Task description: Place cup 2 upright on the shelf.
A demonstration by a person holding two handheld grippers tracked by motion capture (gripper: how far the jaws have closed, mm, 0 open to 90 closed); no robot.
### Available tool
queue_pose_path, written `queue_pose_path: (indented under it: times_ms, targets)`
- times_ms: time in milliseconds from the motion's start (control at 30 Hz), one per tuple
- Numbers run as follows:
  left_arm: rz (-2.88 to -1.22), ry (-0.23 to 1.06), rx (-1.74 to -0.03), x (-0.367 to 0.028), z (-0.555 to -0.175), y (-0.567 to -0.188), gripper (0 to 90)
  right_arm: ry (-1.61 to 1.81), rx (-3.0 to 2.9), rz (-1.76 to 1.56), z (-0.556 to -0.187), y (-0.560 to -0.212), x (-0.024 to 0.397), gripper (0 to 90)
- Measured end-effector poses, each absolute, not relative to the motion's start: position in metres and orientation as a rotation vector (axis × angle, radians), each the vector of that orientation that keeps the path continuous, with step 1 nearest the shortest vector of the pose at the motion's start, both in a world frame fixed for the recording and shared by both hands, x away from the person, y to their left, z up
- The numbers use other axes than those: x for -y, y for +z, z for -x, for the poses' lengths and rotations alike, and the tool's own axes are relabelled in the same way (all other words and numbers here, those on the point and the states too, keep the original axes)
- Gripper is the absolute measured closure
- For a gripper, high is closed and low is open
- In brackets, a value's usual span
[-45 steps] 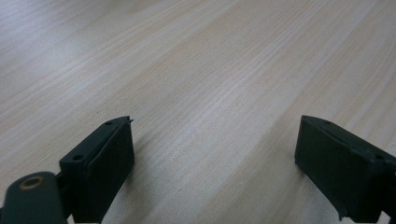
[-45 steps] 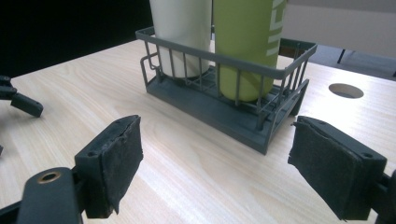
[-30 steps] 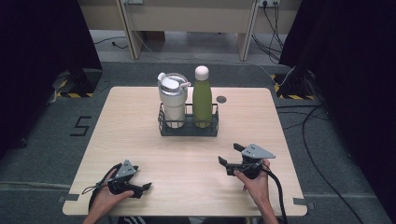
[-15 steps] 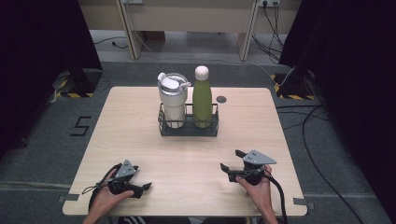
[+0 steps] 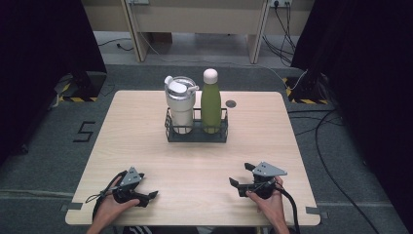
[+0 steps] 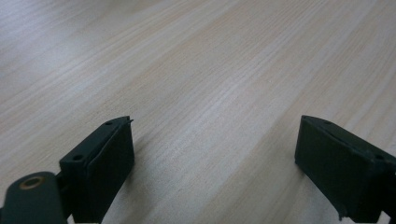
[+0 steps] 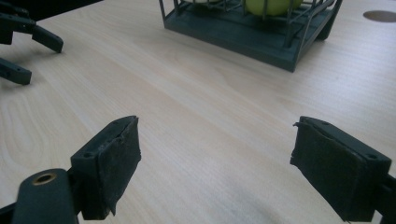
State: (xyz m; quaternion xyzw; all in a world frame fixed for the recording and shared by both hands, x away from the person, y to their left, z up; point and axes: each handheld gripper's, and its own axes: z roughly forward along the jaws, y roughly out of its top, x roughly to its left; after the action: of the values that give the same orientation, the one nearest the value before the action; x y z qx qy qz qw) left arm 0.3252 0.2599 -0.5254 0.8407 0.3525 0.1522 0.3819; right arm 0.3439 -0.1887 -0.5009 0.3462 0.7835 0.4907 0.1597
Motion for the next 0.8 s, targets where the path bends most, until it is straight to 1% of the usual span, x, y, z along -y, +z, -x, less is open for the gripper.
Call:
queue_pose_path:
  times_ms: [800]
  targets:
    - [-2.145,0.387,-0.899,-0.260,-0.325,-0.525,11.1,1.121,-2.406,-1.069,-0.340,-0.518,0.190,15.5]
